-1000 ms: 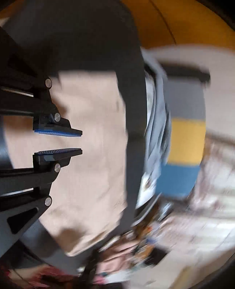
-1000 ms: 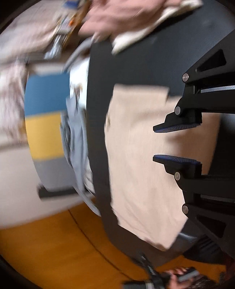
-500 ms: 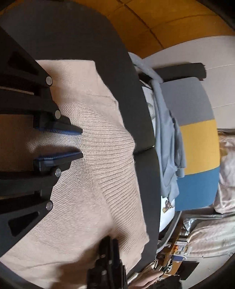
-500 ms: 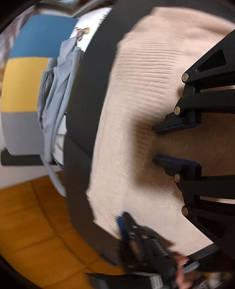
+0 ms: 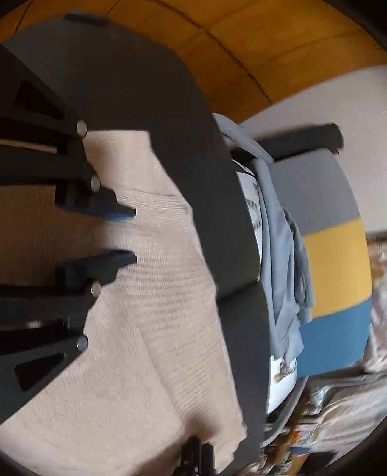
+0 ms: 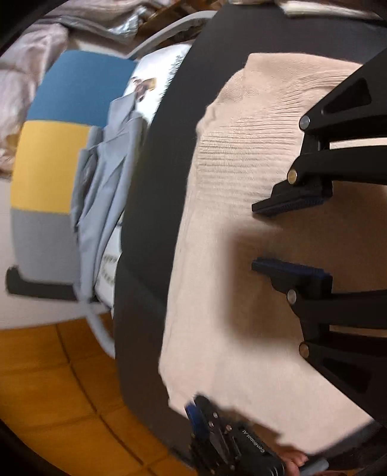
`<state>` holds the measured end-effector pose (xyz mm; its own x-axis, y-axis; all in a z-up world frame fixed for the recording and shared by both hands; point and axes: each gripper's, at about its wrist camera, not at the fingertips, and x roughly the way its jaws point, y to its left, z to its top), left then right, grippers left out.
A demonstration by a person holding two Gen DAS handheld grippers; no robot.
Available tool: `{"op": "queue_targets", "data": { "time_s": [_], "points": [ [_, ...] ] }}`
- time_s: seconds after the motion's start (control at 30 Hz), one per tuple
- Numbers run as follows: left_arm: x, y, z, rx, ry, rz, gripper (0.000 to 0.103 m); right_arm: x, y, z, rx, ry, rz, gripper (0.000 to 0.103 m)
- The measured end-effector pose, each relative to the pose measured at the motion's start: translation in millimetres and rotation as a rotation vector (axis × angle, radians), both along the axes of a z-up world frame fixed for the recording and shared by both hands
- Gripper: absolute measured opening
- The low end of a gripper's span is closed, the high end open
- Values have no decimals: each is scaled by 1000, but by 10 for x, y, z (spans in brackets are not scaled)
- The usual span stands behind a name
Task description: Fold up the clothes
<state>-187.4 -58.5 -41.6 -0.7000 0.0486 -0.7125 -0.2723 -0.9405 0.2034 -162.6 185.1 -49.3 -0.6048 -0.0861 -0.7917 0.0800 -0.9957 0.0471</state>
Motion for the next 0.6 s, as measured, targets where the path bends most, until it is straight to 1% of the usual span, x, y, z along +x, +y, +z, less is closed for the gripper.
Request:
{"op": "queue_targets", "data": {
  "time_s": [0.07, 0.1, 0.2, 0.27, 0.3, 0.37, 0.43, 0.5, 0.53, 0.6],
  "points": [
    [-14, -137, 14, 83, -26, 33, 38, -4, 79, -39, -31, 7, -18, 39],
    [-1, -194, 12, 120, -38, 38, 38, 20, 73, -51, -27, 11, -20, 39],
    [111, -305, -3, 175, -58, 24, 41, 187, 5, -65, 10, 15, -16, 39],
    [255, -345, -5, 184, -60, 0, 42, 353, 21, -62, -15, 8, -25, 39],
    [332, -357, -5, 183, -60, -12, 42, 504, 67, -58, -55, 5, -36, 39],
    [508, -356, -4, 172, -58, -38, 42, 793, 134, -62, -121, -1, -53, 39],
    [687, -340, 27, 156, -59, -63, 41, 1052, 187, -61, -146, -7, -47, 39],
    [858, -272, 112, 144, -53, -86, 39, 1305, 248, 15, -146, 23, -55, 40],
    [943, -221, 172, 151, -37, -95, 39, 1397, 296, 67, -148, 46, -69, 42],
    [1108, -119, 288, 167, -4, -114, 39, 1557, 405, 178, -152, 95, -103, 42]
  ]
}}
